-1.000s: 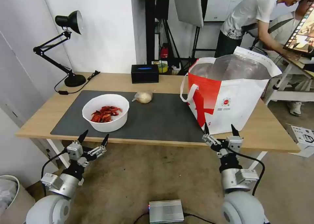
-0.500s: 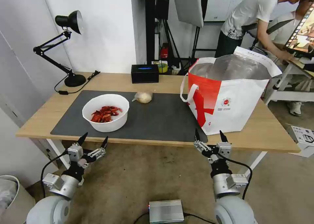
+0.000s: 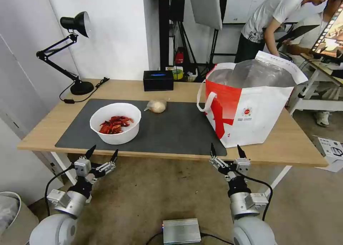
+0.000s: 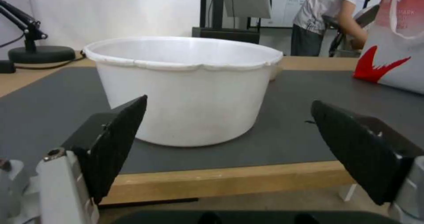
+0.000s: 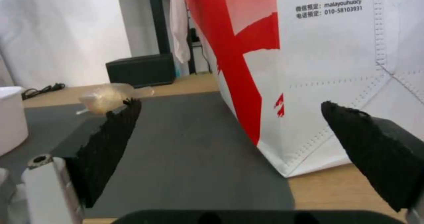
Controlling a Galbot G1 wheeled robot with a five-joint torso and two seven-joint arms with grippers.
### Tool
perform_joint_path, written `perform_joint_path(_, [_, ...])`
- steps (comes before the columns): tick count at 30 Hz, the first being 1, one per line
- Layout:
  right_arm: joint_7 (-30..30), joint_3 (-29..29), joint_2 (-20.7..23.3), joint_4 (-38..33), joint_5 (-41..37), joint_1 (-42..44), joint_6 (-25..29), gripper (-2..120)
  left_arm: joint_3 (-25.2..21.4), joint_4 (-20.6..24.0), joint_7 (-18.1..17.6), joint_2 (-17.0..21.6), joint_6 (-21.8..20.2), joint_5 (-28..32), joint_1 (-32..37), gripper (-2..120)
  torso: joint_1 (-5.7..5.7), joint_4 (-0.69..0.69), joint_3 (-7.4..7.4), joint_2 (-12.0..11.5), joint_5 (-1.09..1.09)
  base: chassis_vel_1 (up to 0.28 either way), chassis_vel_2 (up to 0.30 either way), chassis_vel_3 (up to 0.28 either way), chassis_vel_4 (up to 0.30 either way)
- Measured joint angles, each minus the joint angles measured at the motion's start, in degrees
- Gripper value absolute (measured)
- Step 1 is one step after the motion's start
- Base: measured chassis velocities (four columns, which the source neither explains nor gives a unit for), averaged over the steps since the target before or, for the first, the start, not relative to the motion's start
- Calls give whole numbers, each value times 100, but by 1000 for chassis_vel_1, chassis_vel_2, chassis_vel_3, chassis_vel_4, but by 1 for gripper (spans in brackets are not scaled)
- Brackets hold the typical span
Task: Pick up the trash from the table and place it into the takeout bag.
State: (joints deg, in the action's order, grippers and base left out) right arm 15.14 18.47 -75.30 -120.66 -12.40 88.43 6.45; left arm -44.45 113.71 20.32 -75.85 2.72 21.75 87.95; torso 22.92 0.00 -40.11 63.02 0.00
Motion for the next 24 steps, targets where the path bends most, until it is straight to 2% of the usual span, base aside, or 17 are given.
perform_joint_path(24, [-122, -96, -33, -10, 72, 57, 91, 100, -53, 20, 0, -15, 35, 32, 41, 100, 0, 0, 0, 0, 0, 0, 0, 0, 0])
